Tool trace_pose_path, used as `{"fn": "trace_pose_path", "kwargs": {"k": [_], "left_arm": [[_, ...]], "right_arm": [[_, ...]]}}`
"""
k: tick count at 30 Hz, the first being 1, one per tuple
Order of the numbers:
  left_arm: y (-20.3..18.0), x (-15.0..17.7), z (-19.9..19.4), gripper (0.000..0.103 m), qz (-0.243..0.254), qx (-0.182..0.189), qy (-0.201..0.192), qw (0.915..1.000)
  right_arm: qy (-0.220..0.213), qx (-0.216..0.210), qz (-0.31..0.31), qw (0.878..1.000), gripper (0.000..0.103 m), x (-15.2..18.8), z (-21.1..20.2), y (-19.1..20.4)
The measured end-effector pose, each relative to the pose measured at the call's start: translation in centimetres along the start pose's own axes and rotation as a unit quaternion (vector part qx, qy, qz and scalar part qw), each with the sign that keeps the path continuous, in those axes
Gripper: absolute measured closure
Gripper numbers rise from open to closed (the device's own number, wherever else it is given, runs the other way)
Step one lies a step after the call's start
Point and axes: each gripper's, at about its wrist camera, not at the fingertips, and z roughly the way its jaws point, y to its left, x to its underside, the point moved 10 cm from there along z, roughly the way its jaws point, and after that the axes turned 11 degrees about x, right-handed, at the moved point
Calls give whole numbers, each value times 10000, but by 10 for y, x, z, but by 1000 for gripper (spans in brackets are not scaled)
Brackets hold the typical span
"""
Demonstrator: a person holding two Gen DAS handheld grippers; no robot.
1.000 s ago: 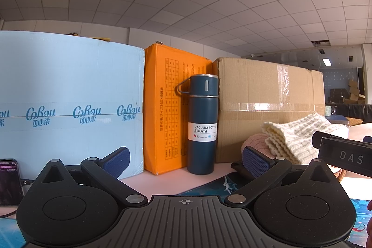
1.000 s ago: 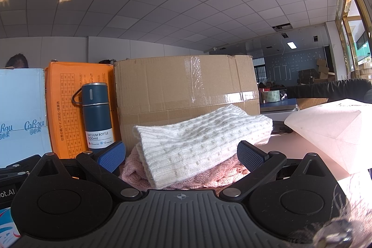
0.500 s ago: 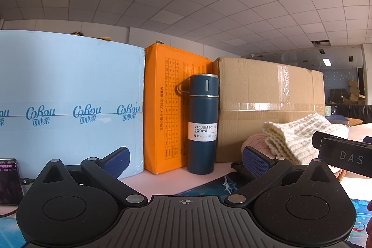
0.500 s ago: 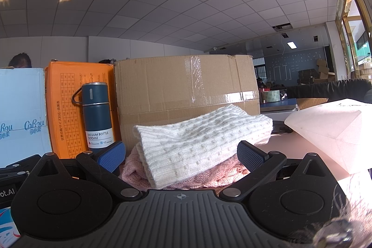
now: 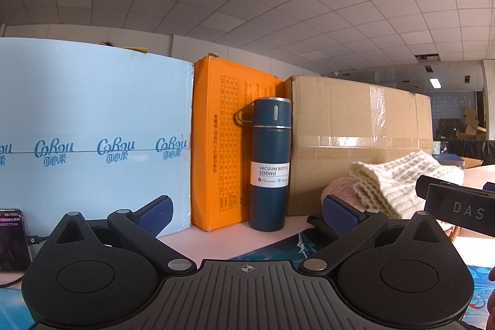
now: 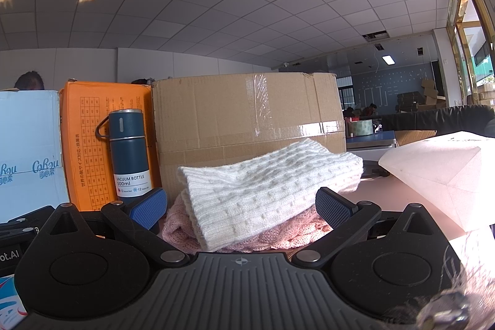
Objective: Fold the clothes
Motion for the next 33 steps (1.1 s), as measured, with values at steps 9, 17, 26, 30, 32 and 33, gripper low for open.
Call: {"fn": "trace_pose_path", "kwargs": {"k": [9, 17, 26, 30, 32, 33], "left_arm": [[0, 1, 1, 0, -10, 2, 5, 10000], [1, 1, 1, 0, -22, 3, 11, 10000], [2, 1, 1, 0, -47, 12, 23, 10000], [2, 1, 2, 0, -56, 10, 19, 10000], [2, 1, 2, 0, -64, 10, 22, 10000], [3, 1, 2, 0, -68, 11, 24, 10000]], "right_arm": [[1, -3, -2, 10000, 0, 0, 0, 0], [0, -3, -4, 10000, 0, 0, 0, 0], [-4, -2, -14, 10000, 0, -1, -1, 0], [-6, -4, -17, 10000, 0, -1, -1, 0], [-6, -4, -18, 10000, 0, -1, -1, 0], [-7, -5, -18, 10000, 0, -1, -1, 0]]}}
